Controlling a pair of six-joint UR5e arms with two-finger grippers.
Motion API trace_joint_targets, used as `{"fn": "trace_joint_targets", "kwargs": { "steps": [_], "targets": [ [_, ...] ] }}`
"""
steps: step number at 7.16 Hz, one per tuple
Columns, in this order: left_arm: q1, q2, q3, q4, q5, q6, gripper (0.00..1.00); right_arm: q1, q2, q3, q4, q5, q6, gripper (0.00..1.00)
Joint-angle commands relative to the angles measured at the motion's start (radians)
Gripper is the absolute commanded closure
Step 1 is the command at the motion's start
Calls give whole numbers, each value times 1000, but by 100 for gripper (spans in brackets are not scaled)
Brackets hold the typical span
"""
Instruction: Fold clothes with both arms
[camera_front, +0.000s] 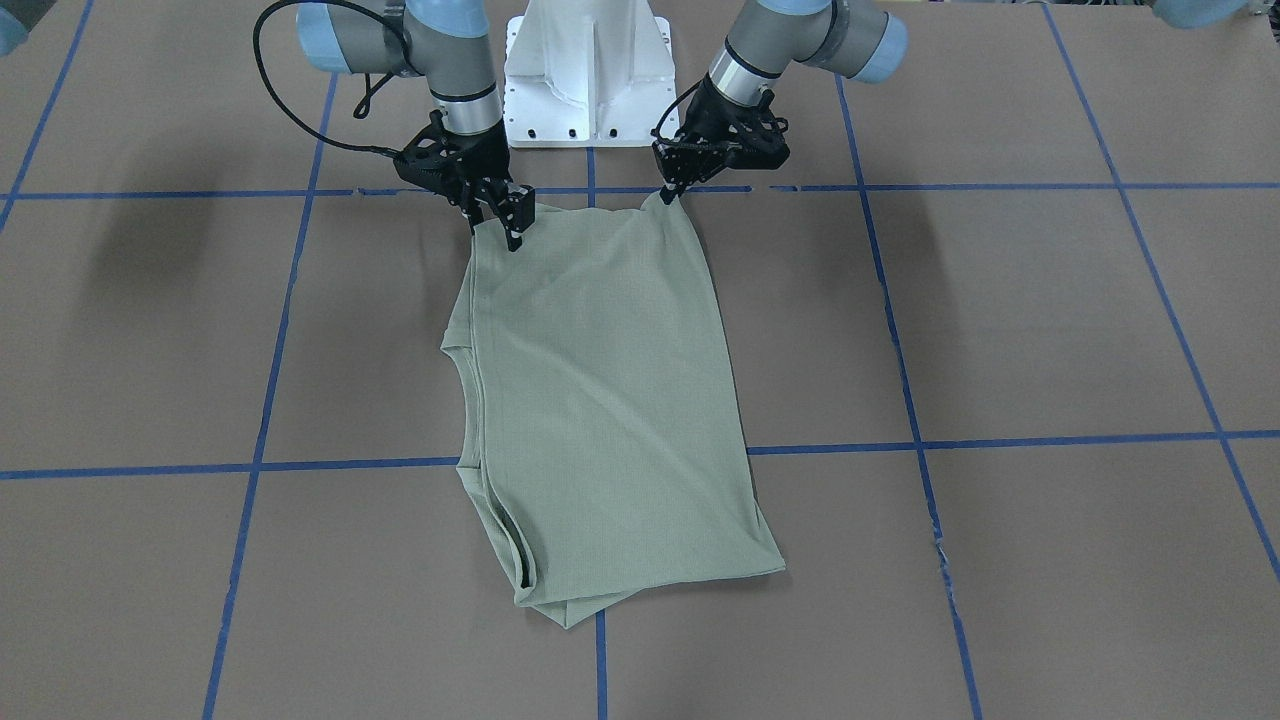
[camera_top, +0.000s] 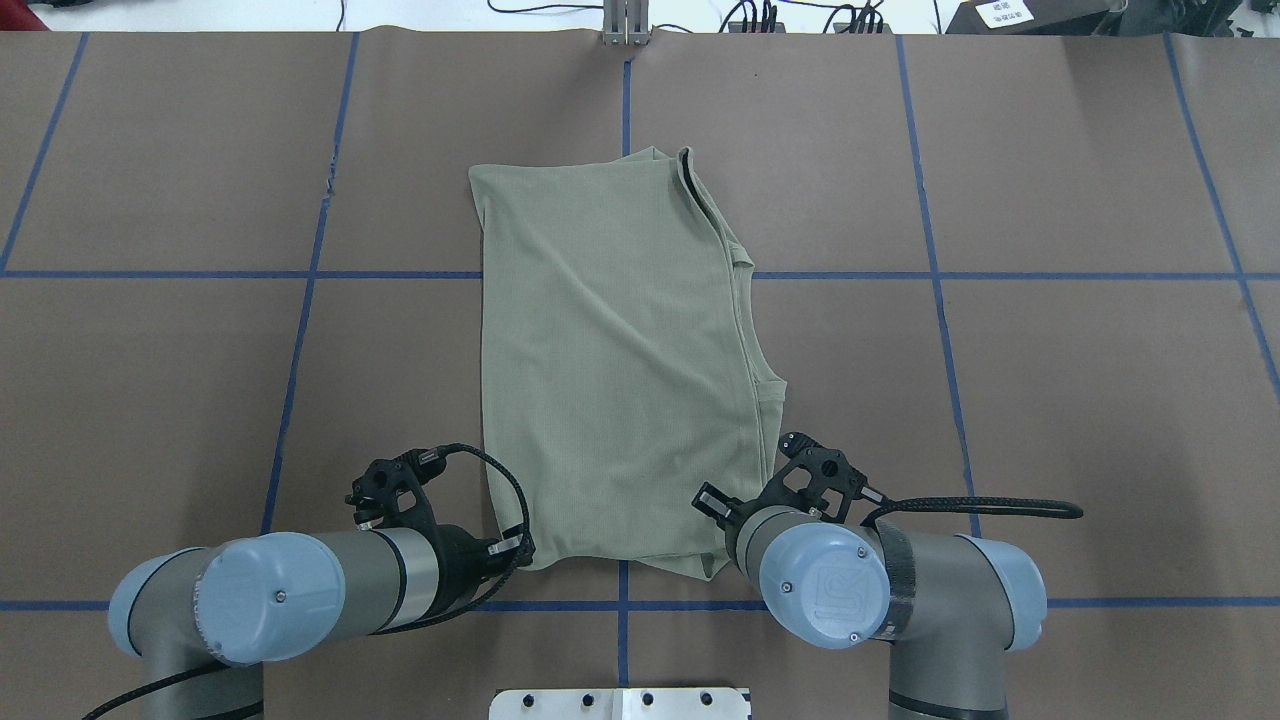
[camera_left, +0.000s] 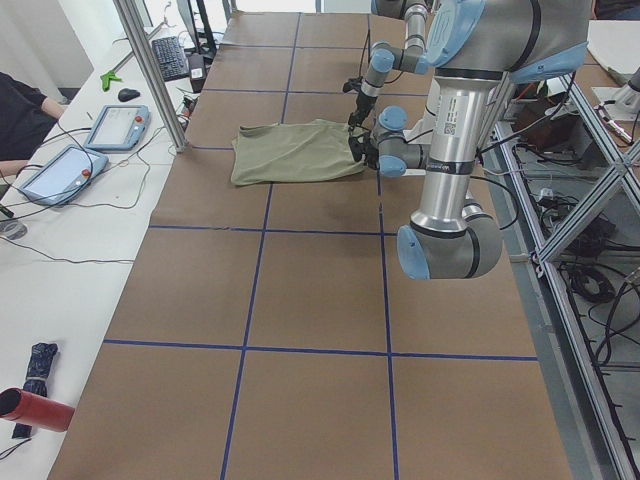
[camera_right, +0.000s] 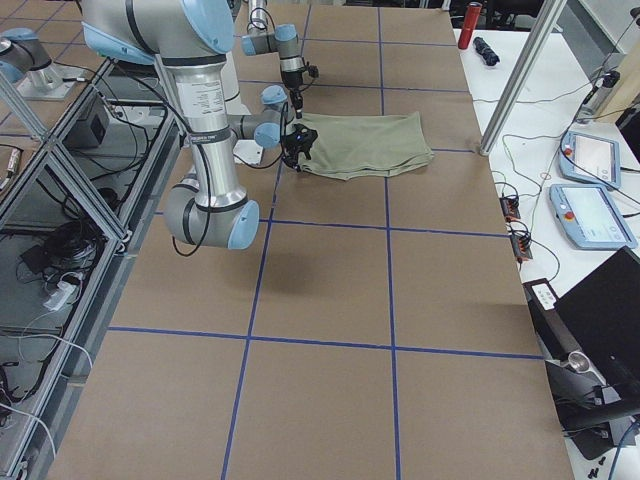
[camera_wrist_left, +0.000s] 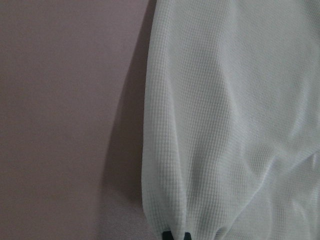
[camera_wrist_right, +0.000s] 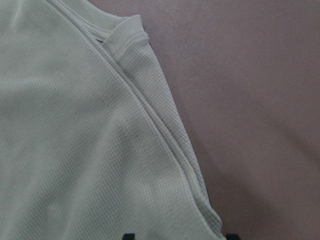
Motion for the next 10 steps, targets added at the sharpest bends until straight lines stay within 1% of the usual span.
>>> {"fn": "trace_joint_targets", "kwargs": {
  "steps": [1, 4, 5, 6, 7, 8, 9, 10],
  "targets": [
    [0, 2, 0, 0, 0, 1, 100, 0, 3, -1, 0, 0, 0, 100],
    [0, 1, -11, 2, -3, 4, 100, 9, 2, 21, -17, -8, -1, 100],
    [-8, 11, -50, 5, -30, 19, 100, 9, 3, 74, -75, -5, -5, 100],
    [-24, 33, -116, 44, -73, 21, 100, 9, 5, 160, -168, -2, -5, 100],
    [-25, 34, -234, 166, -110, 21, 100, 0, 2, 256, -249, 3, -2, 100],
    [-25, 33, -344, 275, -136, 21, 100, -26, 3, 366, -358, 9, -1, 100],
    [-29, 31, -438, 363, -153, 25, 100, -35, 29, 462, -470, 27, -1, 100],
    [-61, 15, -480, 452, -199, 54, 100, -8, 95, 487, -567, 65, -3, 100]
  ]
}}
